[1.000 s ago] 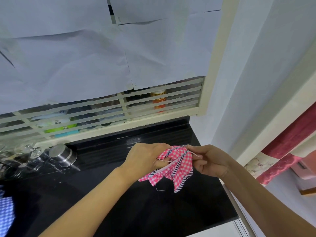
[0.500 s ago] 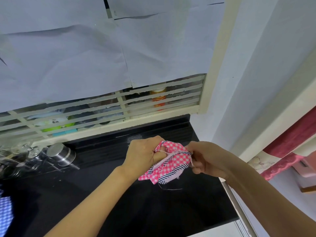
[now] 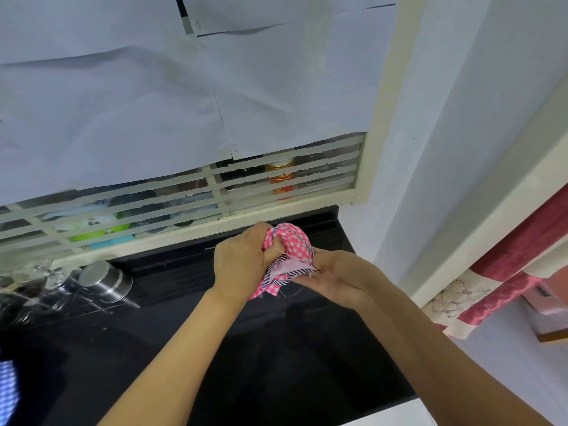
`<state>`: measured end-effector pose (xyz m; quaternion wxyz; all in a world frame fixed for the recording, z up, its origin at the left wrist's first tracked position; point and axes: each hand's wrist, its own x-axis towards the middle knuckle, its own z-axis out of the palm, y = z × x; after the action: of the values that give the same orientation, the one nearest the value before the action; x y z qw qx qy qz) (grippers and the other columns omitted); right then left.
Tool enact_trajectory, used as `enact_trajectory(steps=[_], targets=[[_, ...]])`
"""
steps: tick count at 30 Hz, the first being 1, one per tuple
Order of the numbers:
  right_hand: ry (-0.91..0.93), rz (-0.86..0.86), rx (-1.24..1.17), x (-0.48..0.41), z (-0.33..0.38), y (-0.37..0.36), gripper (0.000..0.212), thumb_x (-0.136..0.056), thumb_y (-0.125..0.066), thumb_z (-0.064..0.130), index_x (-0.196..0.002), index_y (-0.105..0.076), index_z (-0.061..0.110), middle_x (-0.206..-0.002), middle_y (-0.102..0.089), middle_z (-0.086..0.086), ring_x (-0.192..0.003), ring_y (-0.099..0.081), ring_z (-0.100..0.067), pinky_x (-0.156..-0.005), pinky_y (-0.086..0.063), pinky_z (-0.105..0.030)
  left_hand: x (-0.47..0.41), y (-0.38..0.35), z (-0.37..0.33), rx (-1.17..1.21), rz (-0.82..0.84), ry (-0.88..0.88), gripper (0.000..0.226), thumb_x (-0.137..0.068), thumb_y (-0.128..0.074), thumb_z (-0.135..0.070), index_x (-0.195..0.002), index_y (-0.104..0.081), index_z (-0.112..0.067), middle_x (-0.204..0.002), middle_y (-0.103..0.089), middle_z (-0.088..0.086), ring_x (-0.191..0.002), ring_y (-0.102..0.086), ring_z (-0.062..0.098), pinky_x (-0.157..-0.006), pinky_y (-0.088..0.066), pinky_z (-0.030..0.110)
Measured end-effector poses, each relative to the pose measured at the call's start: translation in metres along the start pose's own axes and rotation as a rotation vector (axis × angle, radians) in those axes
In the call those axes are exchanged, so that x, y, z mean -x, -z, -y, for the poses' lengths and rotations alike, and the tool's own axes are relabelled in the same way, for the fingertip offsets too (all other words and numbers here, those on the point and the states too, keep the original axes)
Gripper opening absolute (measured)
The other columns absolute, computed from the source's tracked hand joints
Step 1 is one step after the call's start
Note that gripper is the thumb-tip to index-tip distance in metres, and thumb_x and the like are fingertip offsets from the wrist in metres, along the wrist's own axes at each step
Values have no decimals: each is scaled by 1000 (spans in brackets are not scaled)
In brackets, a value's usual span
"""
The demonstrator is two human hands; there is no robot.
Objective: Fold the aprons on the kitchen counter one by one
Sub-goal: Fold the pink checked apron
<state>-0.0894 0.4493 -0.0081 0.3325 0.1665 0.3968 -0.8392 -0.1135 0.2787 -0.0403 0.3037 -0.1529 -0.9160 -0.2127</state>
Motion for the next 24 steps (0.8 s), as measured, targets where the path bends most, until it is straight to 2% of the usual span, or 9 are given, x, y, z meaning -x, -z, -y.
enact_trajectory(steps=[3,7,9,11,13,16,18,21,24], targets=[[183,-37,102,-11,-12,-3,36,-91,-44,-12,-122,-54,3,-116,-63,-16,-103,-65,-25,-76,-58,-29,-3,3,2,36,63,163,51,-88,-37,-54,-82,-65,-12,-58,-60,-3,-48,-55,14,-47,-38,22],[785,-293,759,-19,-30,1,31,-93,-56,4,-118,-53,23,-111,-63,9,-102,-62,-6,-83,-53,-18,-11,6,-10,404,76,461,49,-80,-34,-58,-66,-56,-16,-56,-52,-5,-51,-46,6,-50,-33,19],[901,-319,882,-22,-32,6,34,-95,-53,7,-120,-51,30,-115,-60,10,-106,-59,-2,-86,-51,-14,-14,8,-15,534,71,499,44,-87,-43,-47,-59,-51,-15,-53,-49,-5,-50,-46,4,-48,-33,16],[875,-360,870,-24,-28,11,31,-96,-52,7,-113,-56,32,-117,-60,-2,-103,-61,-6,-83,-52,-15,-15,10,-20,674,141,548,40,-98,-48,-25,-63,-59,-9,-56,-57,-3,-52,-53,1,-53,-40,18],[709,-335,680,-23,-20,12,29,-96,-45,0,-108,-62,21,-107,-63,-17,-89,-63,-12,-73,-53,-16,-13,14,-26,761,242,535,37,-100,-45,-14,-73,-67,-3,-63,-64,3,-56,-57,0,-55,-44,14],[404,-152,342,-12,-9,12,26,-97,-34,-6,-92,-59,3,-79,-60,-7,-69,-55,-16,-64,-49,-25,-8,19,-27,809,363,451,37,-101,-42,-11,-79,-65,9,-66,-64,9,-58,-57,2,-57,-43,11],[356,-120,378,-9,-4,18,31,-98,-34,-1,-80,-58,6,-75,-62,-7,-69,-59,-19,-67,-50,-29,-8,23,-26,830,423,430,37,-101,-42,-13,-77,-66,4,-63,-65,-2,-58,-58,0,-59,-45,11],[440,-109,531,-1,-3,19,34,-99,-41,6,-77,-66,12,-68,-71,4,-66,-68,-12,-59,-53,-19,-7,30,-21,868,447,405,38,-96,-52,-38,-73,-66,-12,-61,-67,-11,-59,-61,-2,-61,-46,11],[457,-35,463,2,-2,26,25,-95,-50,12,-81,-66,-1,-76,-69,-7,-72,-66,-20,-62,-54,-21,-7,34,-18,870,504,389,34,-79,-58,-44,-69,-63,-12,-61,-66,-10,-58,-62,-1,-58,-47,14]])
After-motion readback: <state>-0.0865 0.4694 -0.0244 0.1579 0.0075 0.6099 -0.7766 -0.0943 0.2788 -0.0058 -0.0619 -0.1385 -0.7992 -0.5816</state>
